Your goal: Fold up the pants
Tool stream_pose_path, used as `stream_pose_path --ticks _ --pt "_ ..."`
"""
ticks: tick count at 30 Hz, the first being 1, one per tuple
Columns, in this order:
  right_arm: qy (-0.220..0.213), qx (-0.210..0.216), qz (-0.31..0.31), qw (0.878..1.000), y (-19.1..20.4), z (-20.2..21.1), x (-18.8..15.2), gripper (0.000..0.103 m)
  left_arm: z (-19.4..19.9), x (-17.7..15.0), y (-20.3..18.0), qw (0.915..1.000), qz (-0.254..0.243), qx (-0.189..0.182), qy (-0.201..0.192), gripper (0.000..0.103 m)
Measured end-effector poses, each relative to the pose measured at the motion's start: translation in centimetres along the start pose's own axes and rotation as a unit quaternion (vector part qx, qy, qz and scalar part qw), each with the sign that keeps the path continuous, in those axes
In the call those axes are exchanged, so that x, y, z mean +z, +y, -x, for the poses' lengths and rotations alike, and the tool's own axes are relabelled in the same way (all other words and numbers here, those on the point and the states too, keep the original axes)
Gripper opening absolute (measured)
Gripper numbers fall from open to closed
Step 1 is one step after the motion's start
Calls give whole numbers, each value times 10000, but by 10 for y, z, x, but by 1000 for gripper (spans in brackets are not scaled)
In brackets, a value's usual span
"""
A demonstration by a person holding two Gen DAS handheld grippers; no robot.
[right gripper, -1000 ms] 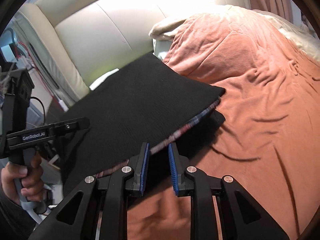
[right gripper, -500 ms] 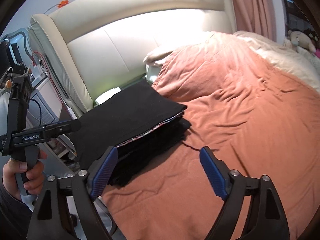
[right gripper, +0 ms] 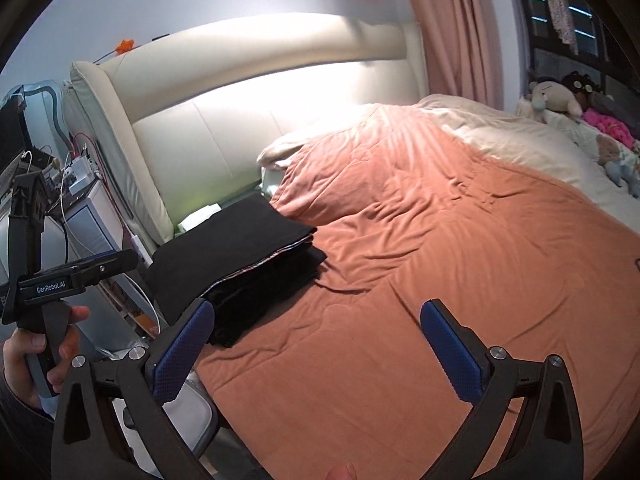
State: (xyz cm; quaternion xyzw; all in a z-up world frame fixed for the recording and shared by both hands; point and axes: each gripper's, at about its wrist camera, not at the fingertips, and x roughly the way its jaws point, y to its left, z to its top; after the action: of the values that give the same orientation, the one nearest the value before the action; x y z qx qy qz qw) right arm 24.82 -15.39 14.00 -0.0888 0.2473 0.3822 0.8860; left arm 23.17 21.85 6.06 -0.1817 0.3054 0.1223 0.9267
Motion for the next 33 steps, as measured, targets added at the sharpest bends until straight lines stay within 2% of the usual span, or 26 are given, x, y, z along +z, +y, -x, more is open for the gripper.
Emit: stream_pose_path --ticks 10,13,18,27,33 --pt "-220 -237 -61 9995 -8 71 -32 103 41 -32 -45 9989 -346 -185 -244 103" --pt "-303 -288 -108 9991 -9 92 -43 103 53 -41 -57 9981 -499 -117 -333 103" --pt "-426 -337 -194 9983 -12 117 -58 103 71 -56 -75 9967 -624 -282 -432 102" --pt "-613 -697 -130 9956 -9 175 -99 103 100 -87 -104 9943 -796 -515 -486 103" --pt "-742 -858 -268 9932 -10 213 -130 103 124 -113 -128 9913 -1089 -517 -530 103"
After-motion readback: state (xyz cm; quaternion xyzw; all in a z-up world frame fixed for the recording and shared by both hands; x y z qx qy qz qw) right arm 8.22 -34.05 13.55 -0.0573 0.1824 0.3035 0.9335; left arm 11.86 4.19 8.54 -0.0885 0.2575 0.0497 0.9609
